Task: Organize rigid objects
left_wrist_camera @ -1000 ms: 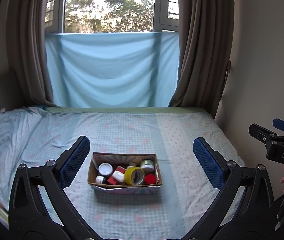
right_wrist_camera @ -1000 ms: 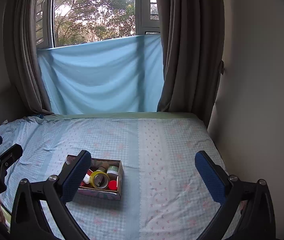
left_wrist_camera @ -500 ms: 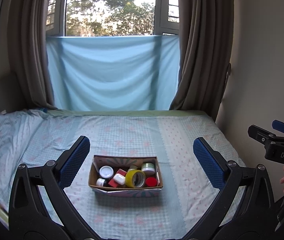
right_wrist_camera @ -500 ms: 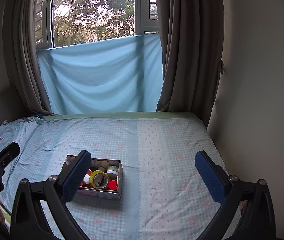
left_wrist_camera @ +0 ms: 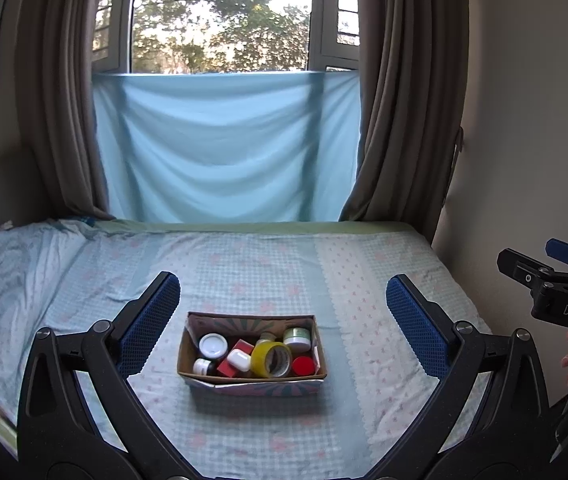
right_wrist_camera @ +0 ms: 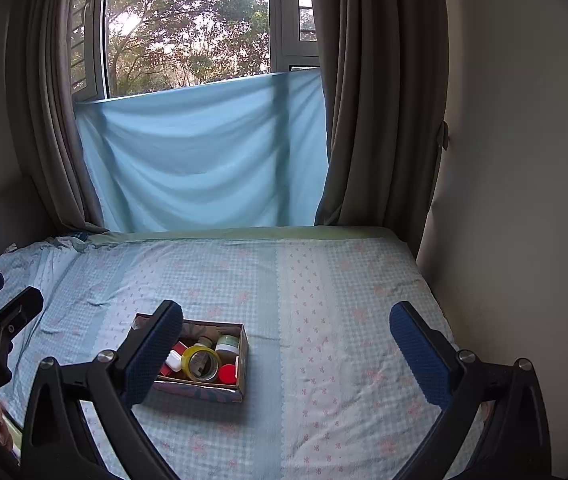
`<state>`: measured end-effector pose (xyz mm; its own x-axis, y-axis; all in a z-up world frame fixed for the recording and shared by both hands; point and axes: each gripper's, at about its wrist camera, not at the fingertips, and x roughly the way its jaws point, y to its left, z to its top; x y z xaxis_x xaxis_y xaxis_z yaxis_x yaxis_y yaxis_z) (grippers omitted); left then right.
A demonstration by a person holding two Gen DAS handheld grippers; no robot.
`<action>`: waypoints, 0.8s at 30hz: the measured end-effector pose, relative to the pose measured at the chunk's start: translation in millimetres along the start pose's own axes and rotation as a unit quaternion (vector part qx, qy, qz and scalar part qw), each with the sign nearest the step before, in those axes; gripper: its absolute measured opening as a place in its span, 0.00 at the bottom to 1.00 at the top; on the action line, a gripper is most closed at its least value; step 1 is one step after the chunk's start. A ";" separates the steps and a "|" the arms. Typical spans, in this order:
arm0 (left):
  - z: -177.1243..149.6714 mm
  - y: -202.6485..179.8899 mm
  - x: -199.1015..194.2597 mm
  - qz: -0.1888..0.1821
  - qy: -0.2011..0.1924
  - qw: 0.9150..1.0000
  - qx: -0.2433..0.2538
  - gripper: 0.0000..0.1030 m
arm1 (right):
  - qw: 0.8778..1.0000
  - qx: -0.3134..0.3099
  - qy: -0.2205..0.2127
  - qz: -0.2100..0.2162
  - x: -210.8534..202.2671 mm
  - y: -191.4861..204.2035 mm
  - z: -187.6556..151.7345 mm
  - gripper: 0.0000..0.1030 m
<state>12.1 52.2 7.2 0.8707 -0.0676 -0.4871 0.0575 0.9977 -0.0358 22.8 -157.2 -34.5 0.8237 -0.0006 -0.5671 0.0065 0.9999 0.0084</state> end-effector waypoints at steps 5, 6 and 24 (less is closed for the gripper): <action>2.3 1.1 -2.3 0.004 -0.011 1.000 -0.007 1.00 | 1.000 -0.001 0.000 0.000 0.7 0.9 0.5 1.00; 3.0 1.1 -2.1 0.004 -0.011 1.000 -0.007 1.00 | 1.000 -0.001 0.000 -0.001 0.9 1.0 0.5 1.00; 2.6 5.9 -20.3 0.017 -0.065 0.998 -0.013 1.00 | 1.000 0.000 -0.006 -0.001 0.2 3.0 -1.4 1.00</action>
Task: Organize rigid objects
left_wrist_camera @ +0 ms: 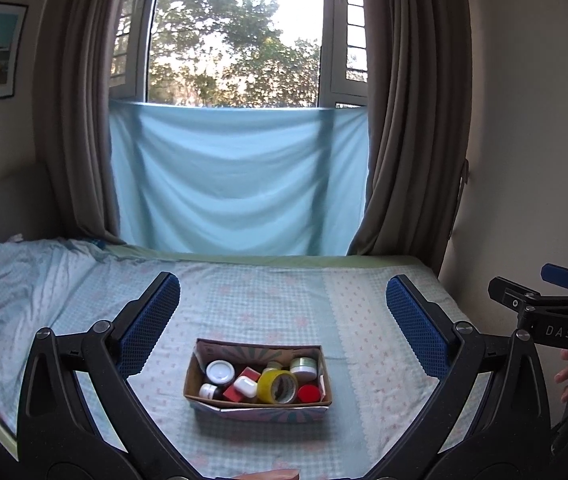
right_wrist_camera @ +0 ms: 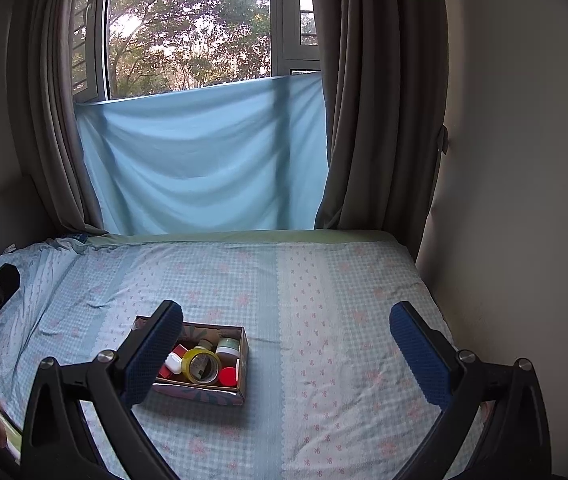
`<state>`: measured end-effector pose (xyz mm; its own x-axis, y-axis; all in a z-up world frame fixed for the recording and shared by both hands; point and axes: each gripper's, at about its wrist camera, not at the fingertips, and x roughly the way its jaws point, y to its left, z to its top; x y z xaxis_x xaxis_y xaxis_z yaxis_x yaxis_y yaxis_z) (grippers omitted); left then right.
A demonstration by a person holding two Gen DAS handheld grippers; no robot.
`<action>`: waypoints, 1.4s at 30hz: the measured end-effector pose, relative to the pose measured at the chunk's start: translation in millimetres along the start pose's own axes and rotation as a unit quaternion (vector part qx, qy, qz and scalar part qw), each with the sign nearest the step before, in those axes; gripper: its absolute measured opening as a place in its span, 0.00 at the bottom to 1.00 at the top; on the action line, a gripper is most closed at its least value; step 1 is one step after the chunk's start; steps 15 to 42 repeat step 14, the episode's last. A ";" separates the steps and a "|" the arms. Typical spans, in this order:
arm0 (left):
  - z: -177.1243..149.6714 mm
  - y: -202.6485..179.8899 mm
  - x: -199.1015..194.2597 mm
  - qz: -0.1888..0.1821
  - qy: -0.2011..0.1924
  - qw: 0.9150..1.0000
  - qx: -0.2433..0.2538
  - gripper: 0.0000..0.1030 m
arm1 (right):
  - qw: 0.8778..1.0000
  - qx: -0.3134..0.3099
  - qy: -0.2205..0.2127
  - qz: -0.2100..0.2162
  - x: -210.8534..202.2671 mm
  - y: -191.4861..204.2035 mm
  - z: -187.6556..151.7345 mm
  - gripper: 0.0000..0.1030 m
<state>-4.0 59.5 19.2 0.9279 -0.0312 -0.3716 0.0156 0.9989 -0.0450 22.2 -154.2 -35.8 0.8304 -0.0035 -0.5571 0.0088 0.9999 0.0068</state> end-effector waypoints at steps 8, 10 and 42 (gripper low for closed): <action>1.2 0.5 -1.3 0.006 -0.002 1.000 0.006 1.00 | 1.000 0.001 -0.001 -0.001 0.3 1.3 0.7 1.00; 1.0 1.0 -1.6 0.007 -0.004 1.000 0.005 1.00 | 1.000 0.003 -0.001 -0.001 0.3 1.9 1.1 1.00; -0.3 0.3 -5.3 0.010 -0.018 1.000 0.008 1.00 | 1.000 0.003 0.001 -0.002 0.5 2.4 1.2 1.00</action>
